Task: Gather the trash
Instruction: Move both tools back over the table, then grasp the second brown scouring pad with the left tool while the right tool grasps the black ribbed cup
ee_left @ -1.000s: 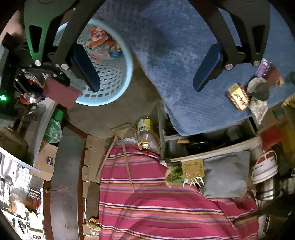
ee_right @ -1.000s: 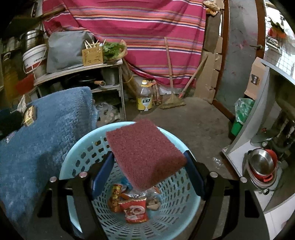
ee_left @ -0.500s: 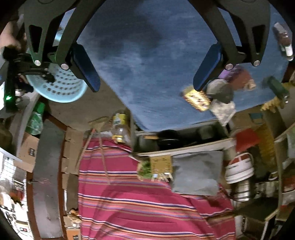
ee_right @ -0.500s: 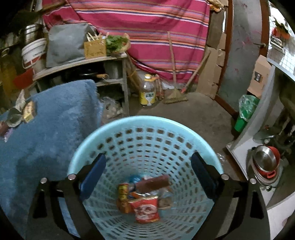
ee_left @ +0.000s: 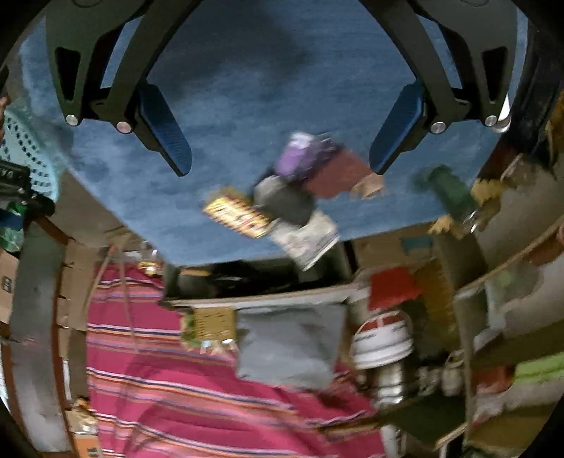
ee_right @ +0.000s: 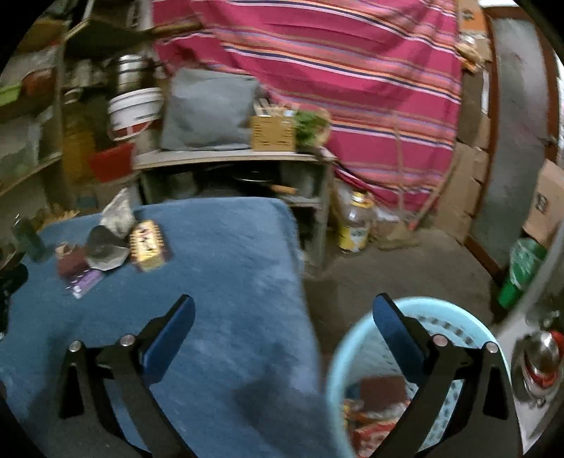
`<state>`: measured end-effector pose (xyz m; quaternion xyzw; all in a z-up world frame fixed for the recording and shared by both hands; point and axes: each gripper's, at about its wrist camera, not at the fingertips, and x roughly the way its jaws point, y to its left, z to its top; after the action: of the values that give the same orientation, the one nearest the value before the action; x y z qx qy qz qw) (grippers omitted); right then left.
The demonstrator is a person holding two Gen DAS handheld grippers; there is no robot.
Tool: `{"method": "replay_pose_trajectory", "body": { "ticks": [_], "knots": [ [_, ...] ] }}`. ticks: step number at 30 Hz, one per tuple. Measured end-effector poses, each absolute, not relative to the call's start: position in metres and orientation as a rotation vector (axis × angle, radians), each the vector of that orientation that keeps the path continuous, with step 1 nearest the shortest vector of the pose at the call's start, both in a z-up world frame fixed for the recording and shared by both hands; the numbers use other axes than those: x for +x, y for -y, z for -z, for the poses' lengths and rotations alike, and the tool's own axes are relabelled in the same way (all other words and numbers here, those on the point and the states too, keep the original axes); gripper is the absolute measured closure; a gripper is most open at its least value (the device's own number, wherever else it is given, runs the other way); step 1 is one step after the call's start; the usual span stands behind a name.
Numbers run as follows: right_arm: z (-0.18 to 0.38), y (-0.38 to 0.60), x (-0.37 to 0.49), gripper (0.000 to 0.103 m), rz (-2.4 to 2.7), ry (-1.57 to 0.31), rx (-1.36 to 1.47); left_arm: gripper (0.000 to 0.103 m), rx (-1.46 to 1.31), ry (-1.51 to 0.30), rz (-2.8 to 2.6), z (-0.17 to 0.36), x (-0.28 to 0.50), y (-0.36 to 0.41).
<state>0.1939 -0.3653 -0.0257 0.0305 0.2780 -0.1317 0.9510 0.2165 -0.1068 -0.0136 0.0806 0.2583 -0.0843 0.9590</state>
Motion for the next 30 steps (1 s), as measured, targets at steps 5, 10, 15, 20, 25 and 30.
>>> {"method": "replay_pose_trajectory", "body": {
  "ticks": [5, 10, 15, 20, 25, 30],
  "knots": [
    [0.033, 0.325, 0.231, 0.004, 0.195, -0.587, 0.020, 0.005, 0.120, -0.594, 0.100, 0.037, 0.249, 0.060],
    [0.048, 0.299, 0.260, 0.005, 0.142, -0.623, -0.015, 0.005, 0.063, -0.665, 0.061, 0.061, 0.290, 0.027],
    [0.061, 0.281, 0.287, 0.005, 0.099, -0.650, -0.044, 0.006, 0.013, -0.741, 0.067, 0.082, 0.329, 0.014],
    [0.068, 0.269, 0.309, 0.005, 0.068, -0.668, -0.062, 0.006, 0.014, -0.792, 0.109, 0.093, 0.356, 0.015],
    [0.072, 0.266, 0.318, 0.005, 0.058, -0.681, -0.073, 0.006, 0.045, -0.813, 0.149, 0.098, 0.375, 0.025],
    [0.074, 0.266, 0.321, 0.005, 0.069, -0.696, -0.080, 0.011, 0.088, -0.824, 0.171, 0.101, 0.384, 0.035]
  ]
}}
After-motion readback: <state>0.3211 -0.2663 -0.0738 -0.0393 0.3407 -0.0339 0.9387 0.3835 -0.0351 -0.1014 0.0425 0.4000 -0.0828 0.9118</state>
